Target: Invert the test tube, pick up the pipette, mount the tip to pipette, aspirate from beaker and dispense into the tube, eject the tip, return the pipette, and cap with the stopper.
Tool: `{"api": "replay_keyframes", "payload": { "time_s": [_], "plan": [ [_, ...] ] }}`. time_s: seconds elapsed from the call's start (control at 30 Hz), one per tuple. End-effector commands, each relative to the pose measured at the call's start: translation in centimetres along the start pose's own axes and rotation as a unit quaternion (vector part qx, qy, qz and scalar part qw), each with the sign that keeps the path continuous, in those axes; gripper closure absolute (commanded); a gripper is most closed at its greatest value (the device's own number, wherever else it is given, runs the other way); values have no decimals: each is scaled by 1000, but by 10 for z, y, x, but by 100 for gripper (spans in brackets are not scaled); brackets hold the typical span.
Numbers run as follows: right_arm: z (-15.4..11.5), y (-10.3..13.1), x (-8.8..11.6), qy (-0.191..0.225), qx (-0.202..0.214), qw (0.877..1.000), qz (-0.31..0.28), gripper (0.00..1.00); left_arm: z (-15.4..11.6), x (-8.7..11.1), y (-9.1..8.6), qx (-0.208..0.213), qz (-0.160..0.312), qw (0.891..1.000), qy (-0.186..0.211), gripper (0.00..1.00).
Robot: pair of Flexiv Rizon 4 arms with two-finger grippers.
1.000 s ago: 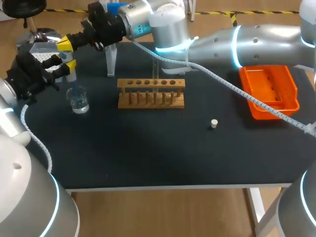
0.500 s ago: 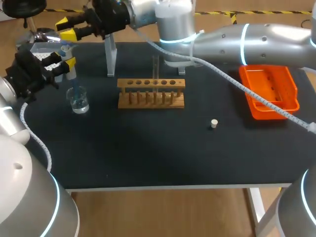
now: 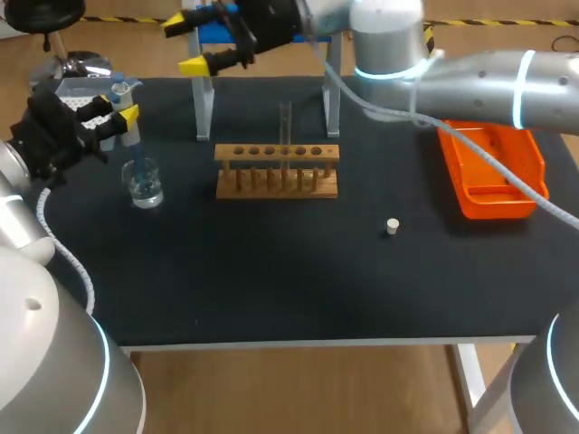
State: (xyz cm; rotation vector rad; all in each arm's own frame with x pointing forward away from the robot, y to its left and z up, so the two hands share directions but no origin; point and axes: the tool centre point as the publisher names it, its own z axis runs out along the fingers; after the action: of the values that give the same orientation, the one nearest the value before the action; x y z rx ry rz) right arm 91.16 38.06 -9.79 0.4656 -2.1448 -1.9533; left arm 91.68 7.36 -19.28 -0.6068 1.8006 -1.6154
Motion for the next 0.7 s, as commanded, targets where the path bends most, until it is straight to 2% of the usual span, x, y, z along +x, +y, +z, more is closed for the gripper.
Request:
{"api": "replay_keyframes", "payload": {
  "time_s": [0.03,0.33,0.7],
  "plan": [
    [-47,-9,35,-60,6,998,8,0,0,0,0,0,0,1000,0,100],
    [-111,-37,55,-118,18,992,28,0,0,0,0,0,0,1000,0,100],
    [-155,-65,65,-148,40,987,36,0,0,0,0,0,0,1000,0,100]
  ]
}}
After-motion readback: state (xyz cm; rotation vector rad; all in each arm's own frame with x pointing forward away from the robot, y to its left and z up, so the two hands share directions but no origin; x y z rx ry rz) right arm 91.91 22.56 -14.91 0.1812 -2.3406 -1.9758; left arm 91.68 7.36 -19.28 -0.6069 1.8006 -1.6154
